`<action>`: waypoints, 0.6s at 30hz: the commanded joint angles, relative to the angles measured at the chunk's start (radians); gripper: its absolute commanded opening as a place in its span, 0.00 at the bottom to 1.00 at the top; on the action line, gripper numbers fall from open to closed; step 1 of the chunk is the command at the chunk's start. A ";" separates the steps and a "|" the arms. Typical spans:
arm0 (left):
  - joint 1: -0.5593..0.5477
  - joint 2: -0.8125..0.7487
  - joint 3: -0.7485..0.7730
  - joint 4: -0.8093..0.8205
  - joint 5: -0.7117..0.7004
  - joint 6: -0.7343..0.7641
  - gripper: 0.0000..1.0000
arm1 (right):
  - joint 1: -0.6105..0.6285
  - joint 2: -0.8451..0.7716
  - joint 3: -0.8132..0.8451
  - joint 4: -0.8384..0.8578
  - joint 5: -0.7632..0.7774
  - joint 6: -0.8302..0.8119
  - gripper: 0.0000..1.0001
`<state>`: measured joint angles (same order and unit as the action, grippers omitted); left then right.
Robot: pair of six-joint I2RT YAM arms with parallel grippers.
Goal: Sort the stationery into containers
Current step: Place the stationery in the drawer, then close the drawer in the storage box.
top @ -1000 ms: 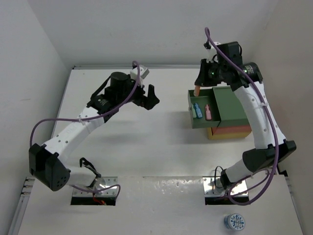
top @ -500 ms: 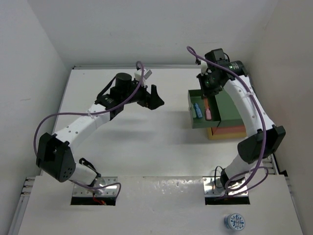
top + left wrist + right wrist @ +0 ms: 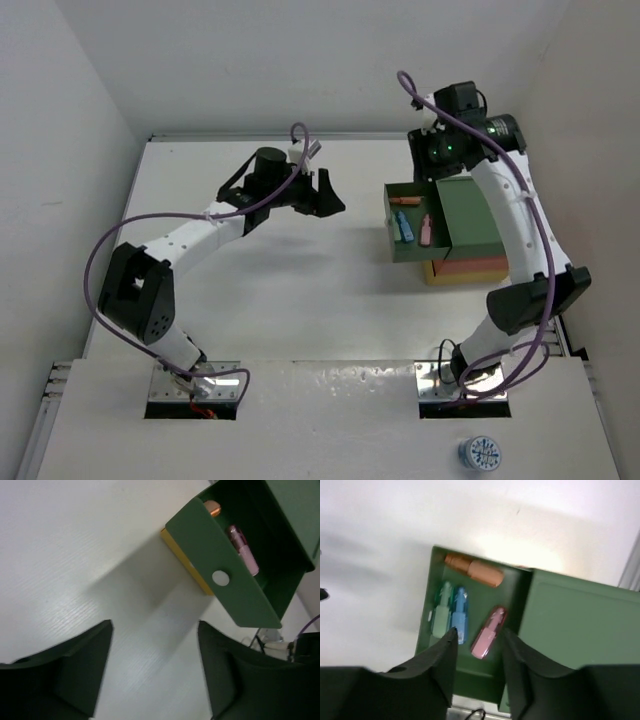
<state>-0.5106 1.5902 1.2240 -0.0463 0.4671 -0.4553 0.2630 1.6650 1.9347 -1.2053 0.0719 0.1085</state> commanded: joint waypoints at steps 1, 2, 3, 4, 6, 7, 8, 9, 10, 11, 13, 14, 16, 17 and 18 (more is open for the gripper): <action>-0.025 0.030 0.040 0.109 0.018 -0.062 0.68 | -0.047 -0.106 0.021 0.065 0.046 -0.001 0.38; -0.034 0.039 0.043 0.120 0.028 -0.071 0.63 | -0.056 -0.126 -0.009 0.084 0.057 -0.027 0.30; -0.039 0.050 0.048 0.129 0.031 -0.085 0.59 | -0.067 -0.139 -0.067 0.096 0.071 -0.038 0.26; -0.043 0.074 0.069 0.131 0.034 -0.088 0.52 | -0.089 -0.155 -0.095 0.108 0.086 -0.059 0.22; -0.057 0.097 0.092 0.122 0.027 -0.091 0.50 | -0.108 -0.163 -0.143 0.105 0.095 -0.069 0.10; -0.063 0.114 0.113 0.106 0.022 -0.091 0.50 | -0.123 -0.168 -0.154 0.101 0.098 -0.078 0.08; -0.065 0.125 0.121 0.103 0.024 -0.089 0.50 | -0.131 -0.169 -0.172 0.099 0.098 -0.085 0.06; -0.068 0.131 0.127 0.105 0.024 -0.091 0.50 | -0.140 -0.175 -0.181 0.101 0.100 -0.089 0.05; -0.072 0.145 0.132 0.105 0.024 -0.092 0.50 | -0.151 -0.177 -0.192 0.101 0.095 -0.095 0.04; -0.077 0.154 0.146 0.105 0.024 -0.094 0.50 | -0.157 -0.183 -0.212 0.102 0.091 -0.099 0.03; -0.086 0.178 0.161 0.103 0.028 -0.098 0.50 | -0.174 -0.188 -0.233 0.104 0.085 -0.101 0.02; -0.088 0.188 0.173 0.103 0.028 -0.105 0.50 | -0.179 -0.183 -0.255 0.101 0.071 -0.101 0.02; -0.097 0.211 0.187 0.099 0.027 -0.108 0.52 | -0.192 -0.185 -0.276 0.096 0.051 -0.141 0.01; -0.101 0.217 0.196 0.095 0.021 -0.106 0.52 | -0.197 -0.185 -0.301 0.101 0.046 -0.144 0.01; -0.104 0.226 0.200 0.094 0.018 -0.106 0.52 | -0.202 -0.186 -0.313 0.105 0.036 -0.147 0.00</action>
<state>-0.5961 1.8019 1.3750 0.0166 0.4820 -0.5449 0.0772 1.4872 1.6497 -1.1259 0.1364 -0.0017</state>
